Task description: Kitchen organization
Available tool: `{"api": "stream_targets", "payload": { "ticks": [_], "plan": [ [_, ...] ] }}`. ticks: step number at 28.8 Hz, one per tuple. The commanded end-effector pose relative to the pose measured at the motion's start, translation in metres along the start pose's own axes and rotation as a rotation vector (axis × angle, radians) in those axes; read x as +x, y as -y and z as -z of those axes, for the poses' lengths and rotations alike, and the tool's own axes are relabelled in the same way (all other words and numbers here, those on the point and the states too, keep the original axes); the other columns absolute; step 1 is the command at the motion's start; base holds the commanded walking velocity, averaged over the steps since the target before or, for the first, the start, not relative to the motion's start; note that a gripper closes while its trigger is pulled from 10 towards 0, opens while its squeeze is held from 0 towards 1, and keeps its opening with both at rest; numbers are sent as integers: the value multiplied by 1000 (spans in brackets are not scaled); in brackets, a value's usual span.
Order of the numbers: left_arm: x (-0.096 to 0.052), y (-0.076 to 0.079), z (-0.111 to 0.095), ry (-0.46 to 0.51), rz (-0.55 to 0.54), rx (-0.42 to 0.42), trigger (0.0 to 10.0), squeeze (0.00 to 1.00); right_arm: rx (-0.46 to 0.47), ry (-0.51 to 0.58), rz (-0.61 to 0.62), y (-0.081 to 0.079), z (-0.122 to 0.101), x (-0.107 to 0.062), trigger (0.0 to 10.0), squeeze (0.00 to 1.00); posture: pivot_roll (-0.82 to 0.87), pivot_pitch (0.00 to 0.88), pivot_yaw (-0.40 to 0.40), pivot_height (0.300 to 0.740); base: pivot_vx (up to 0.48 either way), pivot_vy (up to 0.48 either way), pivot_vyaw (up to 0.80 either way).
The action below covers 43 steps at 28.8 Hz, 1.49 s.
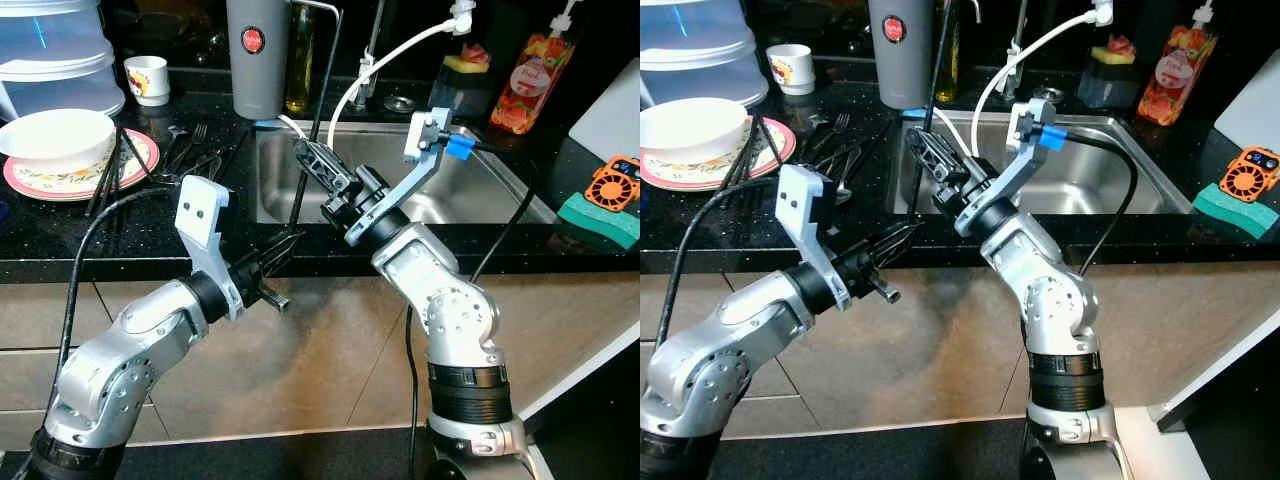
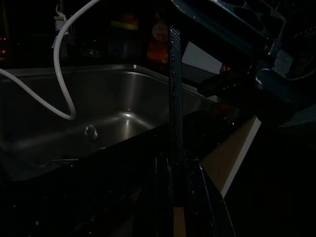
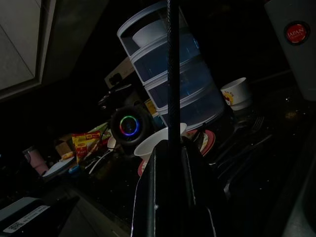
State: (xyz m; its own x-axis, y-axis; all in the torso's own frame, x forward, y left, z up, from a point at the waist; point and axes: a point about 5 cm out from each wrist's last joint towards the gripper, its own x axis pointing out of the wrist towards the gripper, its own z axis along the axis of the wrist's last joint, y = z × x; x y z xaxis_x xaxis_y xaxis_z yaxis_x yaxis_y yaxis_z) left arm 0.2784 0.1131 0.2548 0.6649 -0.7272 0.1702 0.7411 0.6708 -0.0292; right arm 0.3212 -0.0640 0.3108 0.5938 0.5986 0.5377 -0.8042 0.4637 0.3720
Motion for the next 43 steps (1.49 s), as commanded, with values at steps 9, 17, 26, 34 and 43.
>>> {"api": "stream_targets", "payload": {
  "ticks": [9,17,26,34,43],
  "plan": [
    [0,-6,-2,12,-57,21,10000,1000,7,24,15,4,-6,-1,0,0,-21,75,-42,740,0,0,0],
    [-4,-13,-6,23,-104,45,10000,1000,-25,56,48,14,-19,-2,0,0,-21,74,-43,740,0,0,0],
    [-15,-33,-4,-14,-247,119,10000,494,-163,76,136,35,-40,-6,0,0,-21,77,-45,740,0,0,0],
    [-26,-59,-12,23,-483,161,10000,0,-346,70,239,51,-54,-13,0,0,-16,77,-46,740,0,0,0],
    [-14,-64,-31,91,-574,175,10000,0,-696,-95,254,49,-23,-16,0,0,-11,73,-38,740,0,0,0]
  ]
}}
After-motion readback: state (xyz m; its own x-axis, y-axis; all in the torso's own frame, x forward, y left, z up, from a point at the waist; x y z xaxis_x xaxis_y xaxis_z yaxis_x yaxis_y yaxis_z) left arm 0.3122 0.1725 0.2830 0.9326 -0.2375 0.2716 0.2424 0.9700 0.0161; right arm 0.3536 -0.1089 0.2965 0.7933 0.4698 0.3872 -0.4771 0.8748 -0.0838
